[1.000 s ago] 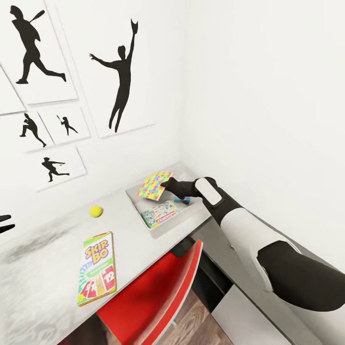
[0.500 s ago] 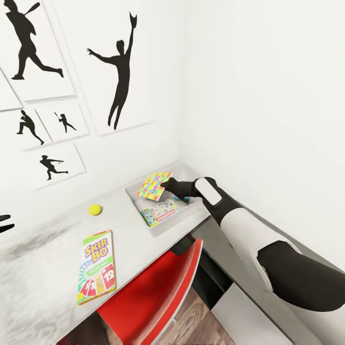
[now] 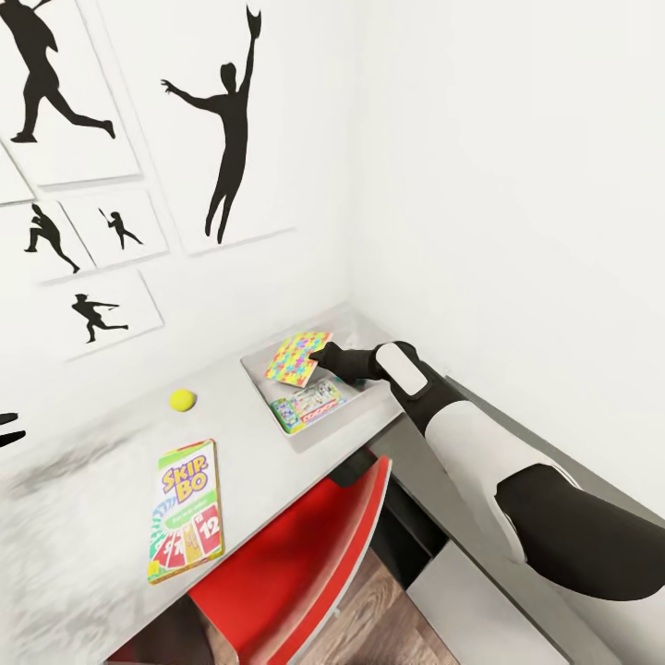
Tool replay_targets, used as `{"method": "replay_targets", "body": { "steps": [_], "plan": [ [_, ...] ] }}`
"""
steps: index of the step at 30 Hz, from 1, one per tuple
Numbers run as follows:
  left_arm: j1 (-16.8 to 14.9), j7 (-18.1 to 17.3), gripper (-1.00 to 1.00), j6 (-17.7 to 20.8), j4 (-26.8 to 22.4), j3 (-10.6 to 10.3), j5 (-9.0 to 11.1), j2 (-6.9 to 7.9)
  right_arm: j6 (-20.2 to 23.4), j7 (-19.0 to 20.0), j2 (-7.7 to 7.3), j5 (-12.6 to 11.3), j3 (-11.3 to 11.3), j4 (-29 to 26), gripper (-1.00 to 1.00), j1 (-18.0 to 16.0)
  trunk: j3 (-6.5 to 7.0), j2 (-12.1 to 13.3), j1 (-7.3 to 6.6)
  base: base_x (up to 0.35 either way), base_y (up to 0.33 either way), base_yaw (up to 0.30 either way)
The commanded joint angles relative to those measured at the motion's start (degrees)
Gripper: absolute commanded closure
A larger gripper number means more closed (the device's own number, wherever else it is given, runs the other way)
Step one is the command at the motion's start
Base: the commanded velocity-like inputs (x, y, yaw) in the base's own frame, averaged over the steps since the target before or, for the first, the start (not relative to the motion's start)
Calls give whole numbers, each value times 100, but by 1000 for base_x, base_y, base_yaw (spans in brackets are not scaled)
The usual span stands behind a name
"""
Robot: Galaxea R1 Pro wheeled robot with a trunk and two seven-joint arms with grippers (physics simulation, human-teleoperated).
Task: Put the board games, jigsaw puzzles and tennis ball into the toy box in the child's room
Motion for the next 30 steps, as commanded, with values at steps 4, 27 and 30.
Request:
{"method": "replay_targets", "body": {
  "steps": [4,27,30],
  "plan": [
    [-4,-27,-100,61,1,6,-6,16,-1,-51,0,-56,11,-10,100,-11,-13,-11,3,0,0,0],
    [-4,-27,-100,61,9,15,1,26,30,-51,0,-56,9,-99,-100,-15,-14,-11,3,0,0,0],
    [-4,-27,-100,61,11,15,1,26,32,-51,0,-56,10,-101,-100,-15,-14,-11,3,0,0,0]
  ]
}}
